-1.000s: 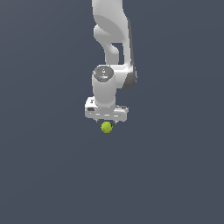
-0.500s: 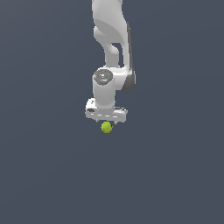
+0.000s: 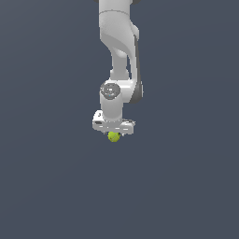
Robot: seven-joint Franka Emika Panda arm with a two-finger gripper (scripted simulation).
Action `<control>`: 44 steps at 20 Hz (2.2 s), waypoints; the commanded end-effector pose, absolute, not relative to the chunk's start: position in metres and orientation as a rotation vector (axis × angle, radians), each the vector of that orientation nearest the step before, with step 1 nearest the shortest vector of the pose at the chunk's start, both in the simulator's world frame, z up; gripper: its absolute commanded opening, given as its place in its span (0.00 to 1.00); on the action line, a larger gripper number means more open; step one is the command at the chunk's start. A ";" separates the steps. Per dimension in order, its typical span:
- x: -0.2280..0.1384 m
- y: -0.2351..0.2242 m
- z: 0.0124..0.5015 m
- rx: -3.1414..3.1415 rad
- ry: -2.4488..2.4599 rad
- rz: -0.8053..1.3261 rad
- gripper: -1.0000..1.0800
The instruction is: Pick up the object and move it to a goal position.
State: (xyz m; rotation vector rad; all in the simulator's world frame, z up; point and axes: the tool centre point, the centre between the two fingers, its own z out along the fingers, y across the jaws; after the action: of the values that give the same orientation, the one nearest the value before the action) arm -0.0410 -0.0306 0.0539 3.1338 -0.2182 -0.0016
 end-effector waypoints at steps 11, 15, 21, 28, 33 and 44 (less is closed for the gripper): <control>-0.040 -0.031 0.041 3.134 -0.219 0.000 0.00; -0.040 -0.031 0.041 3.134 -0.219 0.000 0.00; -0.040 -0.028 0.049 3.134 -0.219 0.001 0.00; -0.040 -0.014 0.084 3.134 -0.219 0.001 0.00; -0.039 0.003 0.125 3.134 -0.219 0.001 0.00; -0.035 0.050 0.244 3.133 -0.219 0.001 0.00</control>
State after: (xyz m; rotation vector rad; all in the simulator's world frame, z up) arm -0.0349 0.0436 0.2271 3.1329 -0.2183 0.0000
